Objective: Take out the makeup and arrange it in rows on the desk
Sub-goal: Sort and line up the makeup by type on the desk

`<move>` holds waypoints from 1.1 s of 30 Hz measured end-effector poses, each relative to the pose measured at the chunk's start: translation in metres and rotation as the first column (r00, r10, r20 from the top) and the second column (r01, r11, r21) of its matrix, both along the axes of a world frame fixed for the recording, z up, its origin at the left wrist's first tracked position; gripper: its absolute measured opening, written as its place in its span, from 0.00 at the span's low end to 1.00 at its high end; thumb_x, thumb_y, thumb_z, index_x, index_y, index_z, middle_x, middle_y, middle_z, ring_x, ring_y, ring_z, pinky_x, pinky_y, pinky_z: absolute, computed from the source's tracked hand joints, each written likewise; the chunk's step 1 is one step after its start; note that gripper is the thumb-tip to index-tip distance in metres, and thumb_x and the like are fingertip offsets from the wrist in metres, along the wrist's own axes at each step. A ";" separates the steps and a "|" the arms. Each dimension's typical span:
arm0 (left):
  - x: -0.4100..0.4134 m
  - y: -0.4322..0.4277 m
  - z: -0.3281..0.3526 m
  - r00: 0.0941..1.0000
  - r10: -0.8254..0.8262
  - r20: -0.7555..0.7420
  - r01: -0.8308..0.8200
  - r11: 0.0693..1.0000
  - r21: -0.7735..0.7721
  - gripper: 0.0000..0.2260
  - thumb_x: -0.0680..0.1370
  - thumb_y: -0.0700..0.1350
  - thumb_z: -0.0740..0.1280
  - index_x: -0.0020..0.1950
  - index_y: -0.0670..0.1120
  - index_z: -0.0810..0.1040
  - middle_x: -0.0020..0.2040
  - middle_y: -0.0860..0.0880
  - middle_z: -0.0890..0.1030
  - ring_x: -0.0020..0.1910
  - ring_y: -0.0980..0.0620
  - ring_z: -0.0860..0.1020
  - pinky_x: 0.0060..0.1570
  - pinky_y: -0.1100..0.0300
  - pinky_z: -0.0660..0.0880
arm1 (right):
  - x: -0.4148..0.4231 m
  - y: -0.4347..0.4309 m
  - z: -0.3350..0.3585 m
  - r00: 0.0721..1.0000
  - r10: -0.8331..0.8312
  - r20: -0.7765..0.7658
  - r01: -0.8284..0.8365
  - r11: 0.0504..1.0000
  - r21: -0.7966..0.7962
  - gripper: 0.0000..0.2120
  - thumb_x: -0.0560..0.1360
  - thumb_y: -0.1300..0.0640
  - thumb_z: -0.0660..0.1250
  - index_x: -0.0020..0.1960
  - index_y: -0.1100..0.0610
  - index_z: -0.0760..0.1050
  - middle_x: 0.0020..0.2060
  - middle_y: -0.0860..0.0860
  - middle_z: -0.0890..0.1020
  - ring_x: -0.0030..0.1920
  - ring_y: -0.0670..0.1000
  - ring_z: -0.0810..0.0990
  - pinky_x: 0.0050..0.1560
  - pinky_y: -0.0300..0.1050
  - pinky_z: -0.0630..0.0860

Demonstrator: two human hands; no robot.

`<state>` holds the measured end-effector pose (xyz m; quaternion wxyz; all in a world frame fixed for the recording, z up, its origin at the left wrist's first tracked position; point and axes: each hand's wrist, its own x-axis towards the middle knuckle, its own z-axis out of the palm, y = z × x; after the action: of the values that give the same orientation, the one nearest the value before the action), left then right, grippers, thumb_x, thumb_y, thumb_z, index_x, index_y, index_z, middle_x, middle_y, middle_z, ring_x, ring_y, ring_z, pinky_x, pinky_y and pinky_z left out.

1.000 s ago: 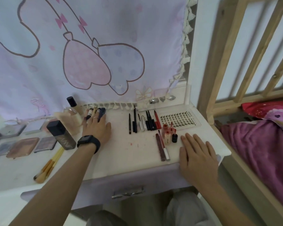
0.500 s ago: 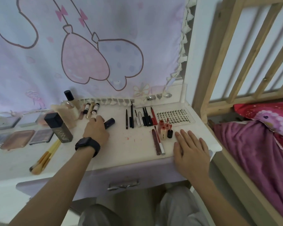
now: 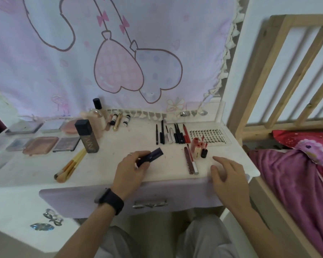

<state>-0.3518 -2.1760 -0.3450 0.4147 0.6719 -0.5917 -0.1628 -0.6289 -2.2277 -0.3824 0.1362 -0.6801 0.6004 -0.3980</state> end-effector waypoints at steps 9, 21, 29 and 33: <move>-0.037 0.034 0.016 0.954 -0.271 0.130 0.283 0.955 -0.091 0.16 0.78 0.40 0.70 0.64 0.53 0.78 0.56 0.57 0.79 0.53 0.60 0.75 0.51 0.74 0.67 | 0.066 0.046 0.058 0.893 0.293 0.341 -0.424 0.802 0.420 0.27 0.76 0.33 0.54 0.40 0.54 0.77 0.27 0.45 0.78 0.30 0.42 0.74 0.38 0.38 0.70; -0.023 0.041 0.010 0.856 -0.088 0.509 0.255 0.929 -0.268 0.13 0.80 0.54 0.60 0.61 0.50 0.73 0.46 0.53 0.81 0.40 0.55 0.76 0.36 0.62 0.77 | 0.073 0.041 0.073 0.839 0.218 0.499 -0.390 0.880 0.272 0.22 0.81 0.46 0.61 0.43 0.63 0.82 0.30 0.59 0.74 0.31 0.50 0.70 0.33 0.39 0.67; -0.012 0.038 0.015 0.984 -0.131 -0.121 0.115 0.985 -0.131 0.10 0.79 0.45 0.68 0.59 0.55 0.76 0.49 0.59 0.81 0.45 0.62 0.77 0.40 0.70 0.72 | 0.064 0.031 0.072 0.667 0.159 0.728 -0.520 0.799 0.302 0.16 0.83 0.49 0.59 0.41 0.58 0.71 0.27 0.49 0.69 0.26 0.46 0.62 0.25 0.35 0.59; -0.017 0.033 0.014 0.937 -0.156 -0.312 0.139 0.987 -0.076 0.09 0.79 0.50 0.67 0.59 0.54 0.76 0.51 0.56 0.85 0.52 0.56 0.80 0.48 0.62 0.76 | 0.063 0.029 0.062 0.597 0.157 0.787 -0.572 0.771 0.280 0.15 0.79 0.50 0.65 0.46 0.63 0.78 0.35 0.58 0.75 0.28 0.48 0.67 0.27 0.39 0.61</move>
<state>-0.3684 -2.1429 -0.3308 0.5086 0.5797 -0.5699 -0.2836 -0.5660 -2.1988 -0.3201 0.6173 -0.5157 0.4184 -0.4217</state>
